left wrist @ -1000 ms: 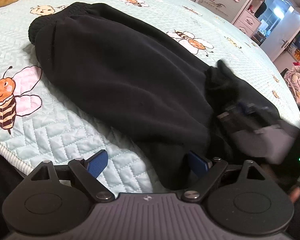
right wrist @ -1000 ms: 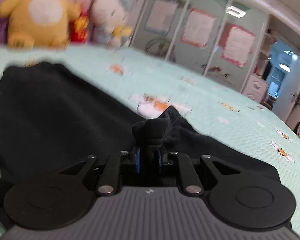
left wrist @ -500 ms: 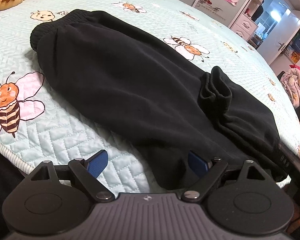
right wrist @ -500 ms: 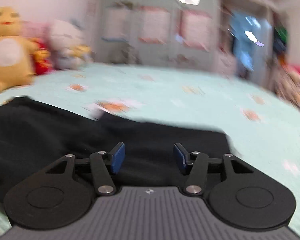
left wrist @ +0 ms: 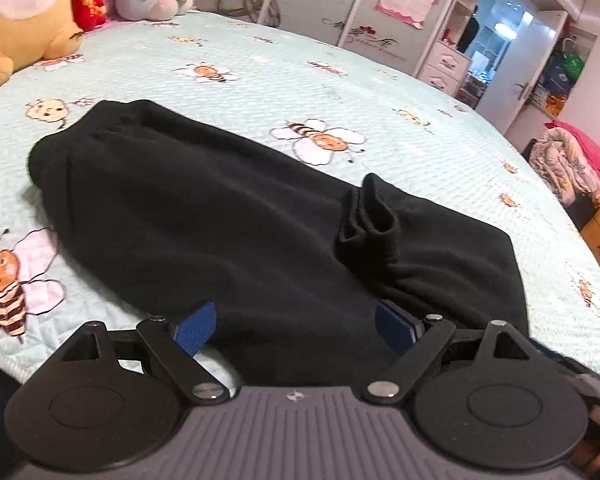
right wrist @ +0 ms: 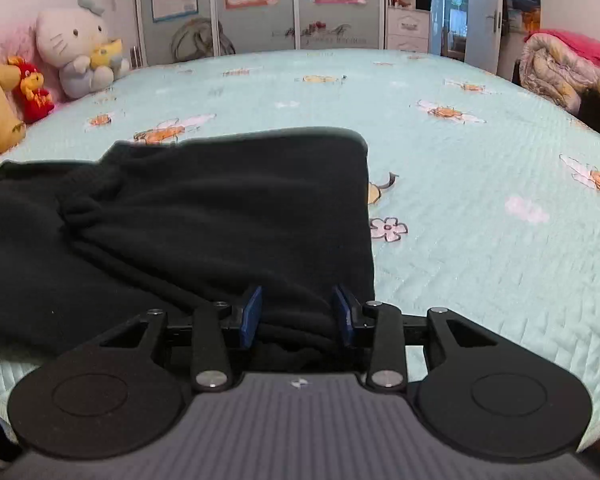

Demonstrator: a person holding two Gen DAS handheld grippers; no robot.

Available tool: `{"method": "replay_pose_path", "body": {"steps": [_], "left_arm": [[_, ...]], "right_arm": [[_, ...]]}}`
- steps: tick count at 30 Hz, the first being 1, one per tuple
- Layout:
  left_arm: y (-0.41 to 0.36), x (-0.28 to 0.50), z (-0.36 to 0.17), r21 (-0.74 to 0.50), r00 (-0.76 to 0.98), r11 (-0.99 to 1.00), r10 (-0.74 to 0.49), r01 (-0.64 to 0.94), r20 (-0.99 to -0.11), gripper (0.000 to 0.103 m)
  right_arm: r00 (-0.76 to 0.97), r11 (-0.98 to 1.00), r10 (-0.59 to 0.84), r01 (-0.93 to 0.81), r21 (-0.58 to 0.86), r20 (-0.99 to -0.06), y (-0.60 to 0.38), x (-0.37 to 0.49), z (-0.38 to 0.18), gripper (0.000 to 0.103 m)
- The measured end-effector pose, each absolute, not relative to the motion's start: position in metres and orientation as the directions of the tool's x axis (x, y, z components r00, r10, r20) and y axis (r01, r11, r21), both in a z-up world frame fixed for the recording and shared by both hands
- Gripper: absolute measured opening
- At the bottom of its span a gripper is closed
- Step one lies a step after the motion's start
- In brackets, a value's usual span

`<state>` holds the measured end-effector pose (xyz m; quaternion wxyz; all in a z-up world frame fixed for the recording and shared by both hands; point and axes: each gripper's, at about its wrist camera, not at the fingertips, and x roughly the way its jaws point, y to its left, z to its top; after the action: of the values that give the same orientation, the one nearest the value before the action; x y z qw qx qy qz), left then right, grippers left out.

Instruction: Fold clothes

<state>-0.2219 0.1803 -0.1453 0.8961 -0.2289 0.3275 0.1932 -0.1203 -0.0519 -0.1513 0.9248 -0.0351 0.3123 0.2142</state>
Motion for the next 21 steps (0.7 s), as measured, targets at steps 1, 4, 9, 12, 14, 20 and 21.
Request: {"method": "replay_pose_path", "body": {"steps": [1, 4, 9, 12, 14, 20, 21], "left_arm": [[0.183, -0.224, -0.146, -0.282, 0.706, 0.814, 0.205, -0.507, -0.678, 0.09], [0.198, -0.228, -0.149, -0.287, 0.691, 0.785, 0.233, -0.549, -0.684, 0.09], [0.258, -0.249, -0.154, -0.383, 0.682, 0.651, 0.292, -0.655, -0.67, 0.09], [0.306, -0.267, -0.165, -0.443, 0.657, 0.53, 0.33, -0.723, -0.677, 0.09], [0.338, -0.276, -0.176, -0.478, 0.644, 0.457, 0.341, -0.75, -0.684, 0.09], [0.408, -0.278, -0.212, -0.678, 0.725, 0.258, 0.27, -0.688, -0.634, 0.092], [0.415, -0.274, -0.216, -0.709, 0.749, 0.244, 0.261, -0.662, -0.609, 0.096]], "right_arm": [[0.721, 0.905, 0.386, -0.418, 0.082, -0.575, -0.054, -0.124, -0.146, 0.039], [0.769, 0.891, 0.431, -0.446, 0.088, -0.471, -0.048, -0.129, -0.122, 0.043], [0.775, 0.903, 0.384, -0.428, 0.03, -0.503, -0.025, -0.102, -0.128, 0.064], [0.745, 0.909, 0.385, -0.408, 0.085, -0.545, -0.033, -0.103, -0.146, 0.063], [0.746, 0.907, 0.393, -0.409, 0.095, -0.537, -0.039, -0.108, -0.152, 0.063], [0.784, 0.912, 0.398, -0.394, 0.114, -0.476, -0.041, -0.123, -0.143, 0.064], [0.785, 0.912, 0.396, -0.397, 0.106, -0.477, -0.039, -0.124, -0.142, 0.064]]}}
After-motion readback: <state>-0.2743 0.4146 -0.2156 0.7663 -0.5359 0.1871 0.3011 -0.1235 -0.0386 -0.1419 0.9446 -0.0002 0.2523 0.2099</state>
